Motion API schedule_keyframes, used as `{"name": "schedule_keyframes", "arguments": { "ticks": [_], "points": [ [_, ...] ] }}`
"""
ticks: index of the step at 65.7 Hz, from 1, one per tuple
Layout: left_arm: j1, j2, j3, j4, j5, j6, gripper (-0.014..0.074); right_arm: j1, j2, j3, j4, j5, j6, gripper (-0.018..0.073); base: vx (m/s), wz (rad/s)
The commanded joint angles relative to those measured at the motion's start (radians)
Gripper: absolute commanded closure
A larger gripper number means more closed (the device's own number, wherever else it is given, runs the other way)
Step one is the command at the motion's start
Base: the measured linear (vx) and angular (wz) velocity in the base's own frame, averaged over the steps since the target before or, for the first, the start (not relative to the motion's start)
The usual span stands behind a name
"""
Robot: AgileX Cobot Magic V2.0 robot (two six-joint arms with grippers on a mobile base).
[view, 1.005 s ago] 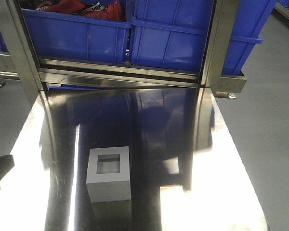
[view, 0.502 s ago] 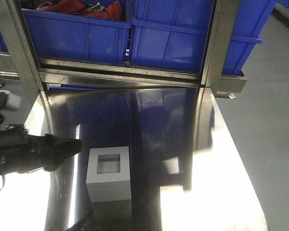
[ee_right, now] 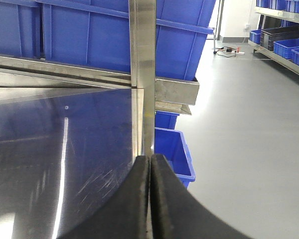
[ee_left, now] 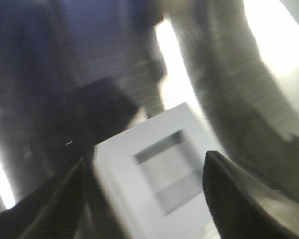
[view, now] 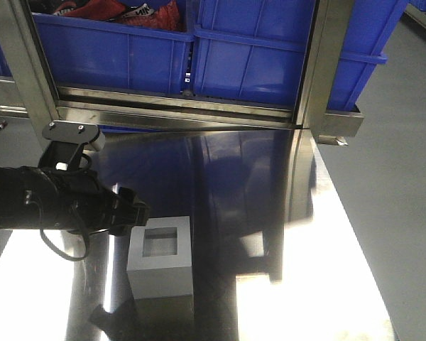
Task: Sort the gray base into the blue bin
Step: 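Move the left gripper down over the gray square block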
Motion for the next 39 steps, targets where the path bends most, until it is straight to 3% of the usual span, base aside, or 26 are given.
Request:
{"name": "schedule_keyframes", "arguments": {
  "ticks": [1,10,39],
  "points": [
    [-0.03,-0.012,-0.034,0.106,-0.021,-0.14,0.0115,-0.005,-0.011,0.014,-0.006,-0.074,-0.005,0.0568,0.0,0.0],
    [-0.056,0.014,-0.034,0.125,-0.026,-0.17,0.0115,-0.005,-0.011,0.014,-0.006,-0.074,-0.005,0.0568,0.0,0.0],
    [-0.057,0.144,-0.038,0.124,-0.038,-0.232,0.0115,-0.005,-0.011,0.014,-0.006,-0.074,-0.005,0.0568,0.0,0.0]
  ]
}}
